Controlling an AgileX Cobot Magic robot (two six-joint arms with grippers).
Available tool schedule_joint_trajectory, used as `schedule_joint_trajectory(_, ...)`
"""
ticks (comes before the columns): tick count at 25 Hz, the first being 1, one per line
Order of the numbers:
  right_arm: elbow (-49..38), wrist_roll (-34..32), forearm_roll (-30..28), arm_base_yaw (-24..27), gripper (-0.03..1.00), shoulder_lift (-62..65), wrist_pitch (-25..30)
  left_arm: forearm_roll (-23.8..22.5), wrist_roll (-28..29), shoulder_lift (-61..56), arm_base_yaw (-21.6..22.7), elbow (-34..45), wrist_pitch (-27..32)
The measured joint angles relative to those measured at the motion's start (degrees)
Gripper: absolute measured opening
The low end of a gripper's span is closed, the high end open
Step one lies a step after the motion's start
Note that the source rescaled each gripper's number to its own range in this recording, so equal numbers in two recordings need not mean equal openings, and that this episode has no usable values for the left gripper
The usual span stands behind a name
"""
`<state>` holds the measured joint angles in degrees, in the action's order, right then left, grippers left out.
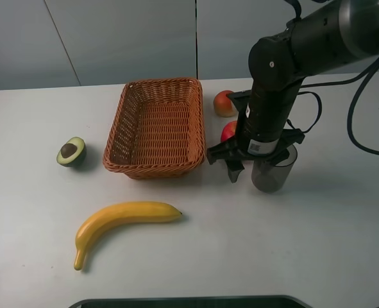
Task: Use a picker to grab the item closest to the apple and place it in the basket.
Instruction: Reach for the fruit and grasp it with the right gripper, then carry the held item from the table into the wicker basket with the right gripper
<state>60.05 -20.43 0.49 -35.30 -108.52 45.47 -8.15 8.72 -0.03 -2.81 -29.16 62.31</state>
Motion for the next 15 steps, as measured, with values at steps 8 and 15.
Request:
schedule_joint_trajectory(8,0.11,-0.49,0.0,0.0,0.01,0.0,0.22,0.0,-0.1,0.0,0.0,0.0,0.0)
schedule_joint_trajectory(15,0.11,-0.49,0.0,0.0,0.0,0.0,0.66,0.0,-0.1,0.0,0.0,0.0,0.0)
